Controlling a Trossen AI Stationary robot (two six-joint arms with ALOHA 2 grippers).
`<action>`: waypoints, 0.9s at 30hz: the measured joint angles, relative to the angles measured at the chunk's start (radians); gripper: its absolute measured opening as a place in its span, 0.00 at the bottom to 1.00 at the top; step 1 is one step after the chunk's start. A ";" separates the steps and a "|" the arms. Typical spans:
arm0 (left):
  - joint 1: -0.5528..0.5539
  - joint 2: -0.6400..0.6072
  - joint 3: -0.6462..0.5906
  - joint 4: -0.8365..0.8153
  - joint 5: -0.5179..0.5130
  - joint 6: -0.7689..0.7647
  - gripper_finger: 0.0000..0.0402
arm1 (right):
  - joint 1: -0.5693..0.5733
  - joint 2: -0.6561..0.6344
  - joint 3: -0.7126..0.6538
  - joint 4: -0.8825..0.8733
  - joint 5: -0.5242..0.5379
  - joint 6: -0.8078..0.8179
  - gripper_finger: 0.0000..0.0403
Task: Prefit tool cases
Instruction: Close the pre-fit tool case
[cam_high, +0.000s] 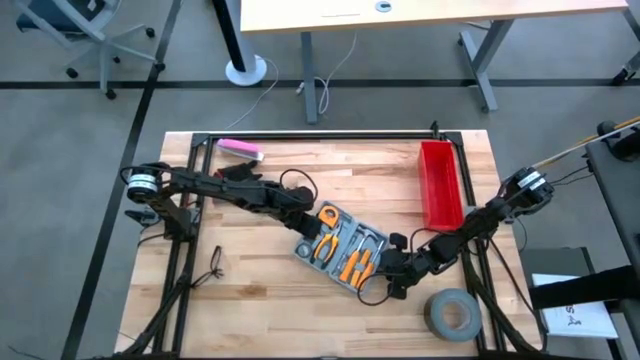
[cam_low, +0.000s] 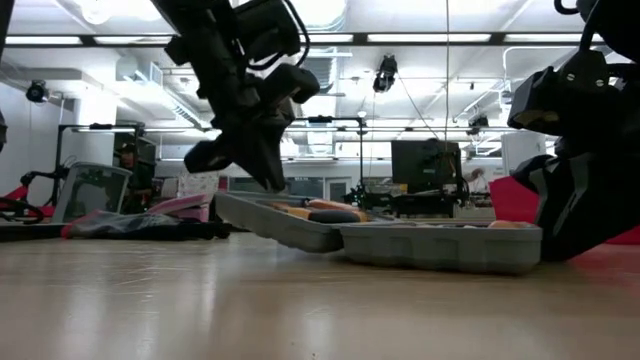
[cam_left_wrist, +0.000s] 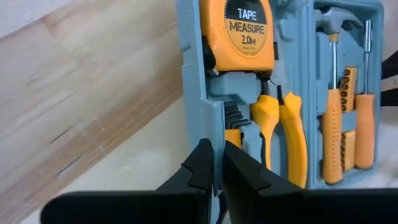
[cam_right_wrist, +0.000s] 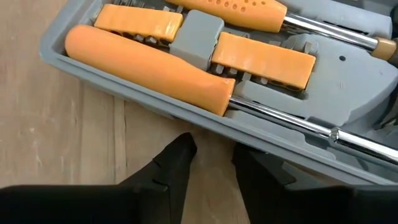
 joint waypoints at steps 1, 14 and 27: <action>-0.001 0.000 0.007 -0.009 0.000 0.000 0.03 | 0.000 0.000 0.000 0.000 0.000 0.000 0.26; -0.006 -0.002 0.090 -0.078 0.006 0.020 0.05 | 0.000 0.000 0.000 0.000 0.002 -0.001 0.29; -0.052 -0.005 0.179 -0.084 0.000 0.018 0.05 | -0.029 -0.008 0.000 -0.003 -0.004 -0.021 0.28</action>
